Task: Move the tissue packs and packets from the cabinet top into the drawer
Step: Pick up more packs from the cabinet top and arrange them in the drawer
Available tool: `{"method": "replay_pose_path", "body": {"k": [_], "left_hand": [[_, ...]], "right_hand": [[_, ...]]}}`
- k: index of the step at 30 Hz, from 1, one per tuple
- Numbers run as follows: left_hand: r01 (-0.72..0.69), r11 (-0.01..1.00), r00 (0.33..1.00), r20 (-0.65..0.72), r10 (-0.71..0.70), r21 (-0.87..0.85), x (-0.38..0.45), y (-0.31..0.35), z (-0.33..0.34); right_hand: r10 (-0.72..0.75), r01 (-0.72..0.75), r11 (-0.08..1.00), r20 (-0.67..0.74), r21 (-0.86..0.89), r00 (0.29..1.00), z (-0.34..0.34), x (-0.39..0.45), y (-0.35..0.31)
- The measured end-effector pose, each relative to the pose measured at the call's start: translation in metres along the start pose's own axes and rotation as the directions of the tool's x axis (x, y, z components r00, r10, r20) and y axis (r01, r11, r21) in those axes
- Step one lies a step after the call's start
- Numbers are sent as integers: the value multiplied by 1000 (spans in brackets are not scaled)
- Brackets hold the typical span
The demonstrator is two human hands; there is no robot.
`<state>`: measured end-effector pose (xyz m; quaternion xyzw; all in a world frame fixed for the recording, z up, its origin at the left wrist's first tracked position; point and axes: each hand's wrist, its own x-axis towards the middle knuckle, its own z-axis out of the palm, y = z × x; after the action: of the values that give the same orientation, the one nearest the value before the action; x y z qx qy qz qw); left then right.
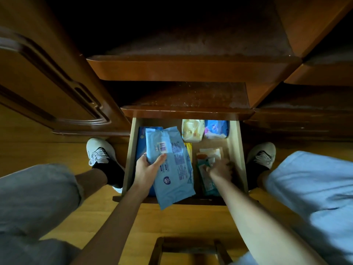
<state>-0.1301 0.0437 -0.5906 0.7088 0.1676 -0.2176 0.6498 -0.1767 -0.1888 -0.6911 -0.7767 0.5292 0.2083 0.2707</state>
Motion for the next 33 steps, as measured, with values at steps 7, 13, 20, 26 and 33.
{"method": "replay_pose_path", "body": {"k": [7,13,20,26,33], "left_hand": [[-23,999,997,78,20,33,0,4,13],[-83,982,987,153,57,169,0,18,45],[-505,395,820,283,498,768,-12,15,121],[-216,631,919,374,-127,745,-21,-25,199],[-314,360,949,292,116,878,0,-37,151]], "right_hand": [[-184,184,983,15,-1,983,-4,-11,5],[-362,368,896,-70,251,929,-61,-18,11],[-270,366,707,-248,605,930,-156,-16,63],[-155,333,580,-301,743,941,-173,-9,86],[-228,376,524,-299,764,927,-168,-3,81]]}}
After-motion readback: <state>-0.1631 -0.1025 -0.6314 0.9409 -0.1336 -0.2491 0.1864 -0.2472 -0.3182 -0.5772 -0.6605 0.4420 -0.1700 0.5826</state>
